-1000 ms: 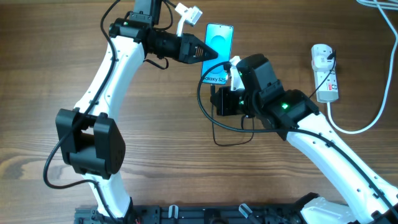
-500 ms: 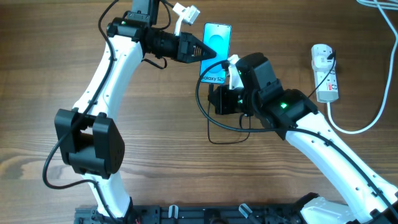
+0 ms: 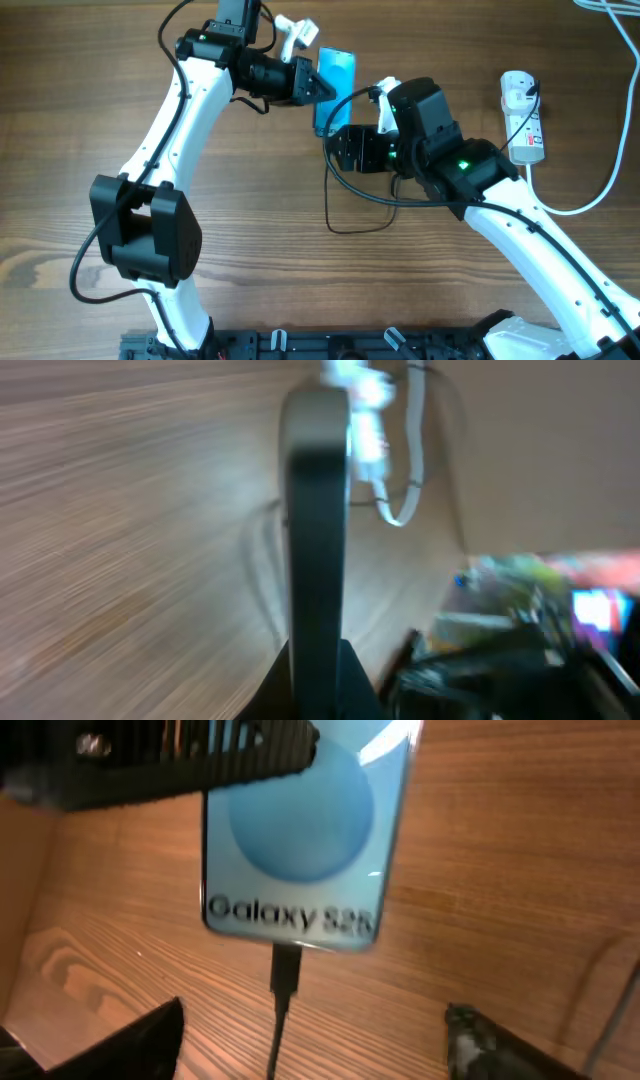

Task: Plug charger to phone and switch on socket
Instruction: 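Lower the plugged phone flat onto the table with both grippers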

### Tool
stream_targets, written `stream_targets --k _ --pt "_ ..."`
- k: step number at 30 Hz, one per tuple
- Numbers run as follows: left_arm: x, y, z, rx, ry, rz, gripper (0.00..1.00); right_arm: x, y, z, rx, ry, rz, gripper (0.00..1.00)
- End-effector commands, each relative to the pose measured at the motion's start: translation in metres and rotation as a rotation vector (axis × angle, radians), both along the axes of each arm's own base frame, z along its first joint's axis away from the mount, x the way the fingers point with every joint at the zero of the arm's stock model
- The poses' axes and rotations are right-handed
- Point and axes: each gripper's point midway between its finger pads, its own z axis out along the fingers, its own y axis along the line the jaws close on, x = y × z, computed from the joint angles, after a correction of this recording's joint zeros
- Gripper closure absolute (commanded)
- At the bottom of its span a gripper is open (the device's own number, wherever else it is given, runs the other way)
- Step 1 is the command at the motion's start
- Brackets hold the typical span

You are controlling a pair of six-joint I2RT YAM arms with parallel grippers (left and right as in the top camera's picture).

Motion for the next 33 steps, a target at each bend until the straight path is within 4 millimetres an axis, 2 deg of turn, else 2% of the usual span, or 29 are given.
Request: stream_targets --k 1,7,18,26,33 --pt "0.012 0.014 -0.027 0.121 0.127 0.167 0.96 0.005 -0.003 0.009 -0.007 -0.022 -0.018 0.07" --pt "0.007 0.013 -0.078 0.166 0.29 0.17 0.96 0.002 -0.006 0.004 -0.027 -0.001 -0.022 0.05" --pt "-0.001 0.005 -0.131 0.209 0.378 0.116 0.91 0.001 -0.006 0.003 -0.028 0.001 -0.022 0.04" --pt "-0.008 0.001 -0.157 0.229 0.424 0.104 0.91 0.001 -0.007 0.003 -0.029 0.004 -0.022 0.04" --pt "-0.007 0.005 -0.167 0.257 0.409 0.114 0.89 -0.001 -0.008 0.001 -0.035 0.012 -0.021 0.03"
